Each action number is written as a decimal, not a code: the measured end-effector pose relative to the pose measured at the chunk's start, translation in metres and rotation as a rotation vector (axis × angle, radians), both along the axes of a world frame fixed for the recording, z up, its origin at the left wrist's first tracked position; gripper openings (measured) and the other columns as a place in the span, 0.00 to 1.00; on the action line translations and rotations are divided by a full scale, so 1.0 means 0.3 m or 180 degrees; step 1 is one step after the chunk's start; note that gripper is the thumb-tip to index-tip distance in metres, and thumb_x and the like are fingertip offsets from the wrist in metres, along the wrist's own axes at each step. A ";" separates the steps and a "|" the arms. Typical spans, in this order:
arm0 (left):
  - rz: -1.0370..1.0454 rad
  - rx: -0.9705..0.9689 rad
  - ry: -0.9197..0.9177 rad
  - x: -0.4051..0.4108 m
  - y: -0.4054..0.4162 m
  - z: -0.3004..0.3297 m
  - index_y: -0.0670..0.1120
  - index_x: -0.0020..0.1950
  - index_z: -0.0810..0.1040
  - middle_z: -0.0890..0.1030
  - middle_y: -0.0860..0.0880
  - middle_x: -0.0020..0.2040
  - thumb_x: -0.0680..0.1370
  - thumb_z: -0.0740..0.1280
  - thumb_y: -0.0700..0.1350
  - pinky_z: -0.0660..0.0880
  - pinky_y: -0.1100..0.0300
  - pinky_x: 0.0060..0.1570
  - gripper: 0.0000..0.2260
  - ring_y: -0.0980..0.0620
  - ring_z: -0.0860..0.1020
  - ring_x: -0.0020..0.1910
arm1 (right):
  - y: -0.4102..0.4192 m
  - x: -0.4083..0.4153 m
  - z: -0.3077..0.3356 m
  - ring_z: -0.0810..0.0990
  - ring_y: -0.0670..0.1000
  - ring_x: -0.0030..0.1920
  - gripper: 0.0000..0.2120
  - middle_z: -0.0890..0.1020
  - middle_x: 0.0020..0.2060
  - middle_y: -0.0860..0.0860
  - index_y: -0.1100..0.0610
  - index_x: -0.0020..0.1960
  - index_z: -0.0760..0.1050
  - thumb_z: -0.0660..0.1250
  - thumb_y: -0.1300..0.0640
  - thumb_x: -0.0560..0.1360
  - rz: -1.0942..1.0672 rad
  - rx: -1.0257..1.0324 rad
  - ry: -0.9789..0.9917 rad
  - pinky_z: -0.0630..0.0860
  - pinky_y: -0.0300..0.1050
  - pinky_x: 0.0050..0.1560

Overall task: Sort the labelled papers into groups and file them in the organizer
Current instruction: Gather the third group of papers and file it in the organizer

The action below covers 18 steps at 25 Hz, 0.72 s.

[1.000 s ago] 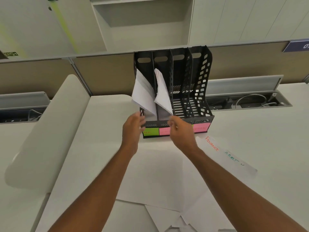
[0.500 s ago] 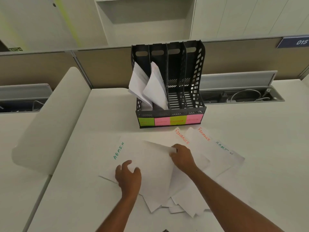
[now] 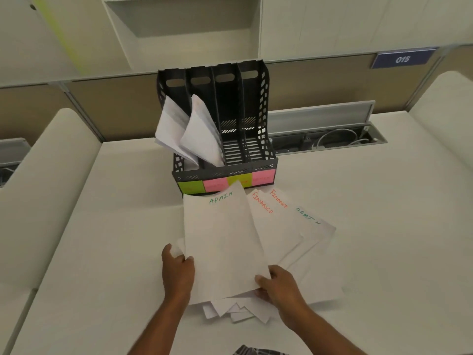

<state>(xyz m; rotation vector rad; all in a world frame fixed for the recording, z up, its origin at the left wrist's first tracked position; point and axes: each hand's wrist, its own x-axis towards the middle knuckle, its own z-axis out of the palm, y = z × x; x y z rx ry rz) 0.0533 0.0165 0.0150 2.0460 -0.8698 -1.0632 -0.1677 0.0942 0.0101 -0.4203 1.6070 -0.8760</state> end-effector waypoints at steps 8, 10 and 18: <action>-0.0559 0.0078 -0.0986 -0.007 0.015 0.016 0.47 0.75 0.65 0.70 0.38 0.67 0.75 0.70 0.41 0.72 0.46 0.60 0.29 0.36 0.76 0.60 | -0.153 -0.279 0.049 0.84 0.52 0.36 0.11 0.84 0.40 0.54 0.59 0.57 0.78 0.71 0.57 0.75 -0.0237 -0.0217 0.1156 0.84 0.54 0.48; -0.0696 0.0157 -0.1085 -0.015 0.016 0.018 0.45 0.72 0.69 0.69 0.38 0.66 0.75 0.69 0.41 0.72 0.47 0.61 0.26 0.36 0.76 0.59 | -0.176 -0.256 0.043 0.84 0.53 0.37 0.14 0.84 0.41 0.55 0.58 0.56 0.78 0.73 0.54 0.74 0.0206 0.0040 0.1001 0.84 0.52 0.45; -0.0700 0.0313 -0.0617 0.009 -0.004 0.043 0.44 0.70 0.72 0.78 0.42 0.67 0.75 0.70 0.40 0.74 0.50 0.62 0.24 0.42 0.77 0.62 | -0.189 -0.108 0.021 0.81 0.50 0.30 0.15 0.86 0.39 0.55 0.57 0.56 0.75 0.74 0.54 0.73 0.0758 0.0342 0.0757 0.79 0.45 0.35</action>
